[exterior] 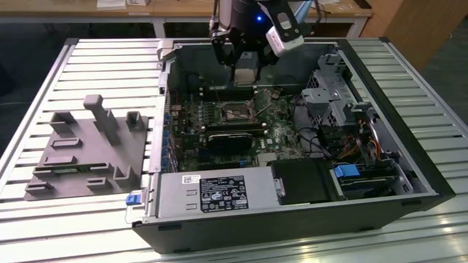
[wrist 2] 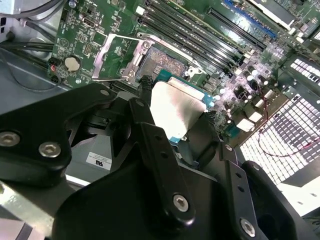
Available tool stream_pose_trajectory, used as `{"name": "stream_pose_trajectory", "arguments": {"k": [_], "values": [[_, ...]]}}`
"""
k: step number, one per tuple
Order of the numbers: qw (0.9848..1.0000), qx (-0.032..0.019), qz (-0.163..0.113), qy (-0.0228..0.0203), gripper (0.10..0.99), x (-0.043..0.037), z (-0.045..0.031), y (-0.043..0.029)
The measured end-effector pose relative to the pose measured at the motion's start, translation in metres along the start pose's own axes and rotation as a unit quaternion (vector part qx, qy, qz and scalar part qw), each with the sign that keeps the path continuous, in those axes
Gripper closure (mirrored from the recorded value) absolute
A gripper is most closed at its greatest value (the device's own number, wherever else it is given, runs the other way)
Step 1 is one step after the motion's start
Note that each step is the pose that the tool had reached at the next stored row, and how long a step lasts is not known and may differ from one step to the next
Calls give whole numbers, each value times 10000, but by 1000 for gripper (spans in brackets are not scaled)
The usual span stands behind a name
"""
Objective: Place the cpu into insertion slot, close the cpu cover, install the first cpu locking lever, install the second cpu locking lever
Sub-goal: 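Place the cpu into insertion slot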
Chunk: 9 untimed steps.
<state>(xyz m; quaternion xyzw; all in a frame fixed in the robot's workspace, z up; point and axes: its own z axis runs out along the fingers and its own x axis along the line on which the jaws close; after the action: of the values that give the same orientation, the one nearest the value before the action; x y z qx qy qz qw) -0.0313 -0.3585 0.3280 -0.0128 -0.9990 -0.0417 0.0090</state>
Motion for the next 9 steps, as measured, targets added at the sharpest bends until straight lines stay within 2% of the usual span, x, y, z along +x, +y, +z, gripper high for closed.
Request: {"name": "stream_pose_trajectory", "arguments": {"k": [9], "values": [[10000,11,0,0,549,-2,115,28]]}}
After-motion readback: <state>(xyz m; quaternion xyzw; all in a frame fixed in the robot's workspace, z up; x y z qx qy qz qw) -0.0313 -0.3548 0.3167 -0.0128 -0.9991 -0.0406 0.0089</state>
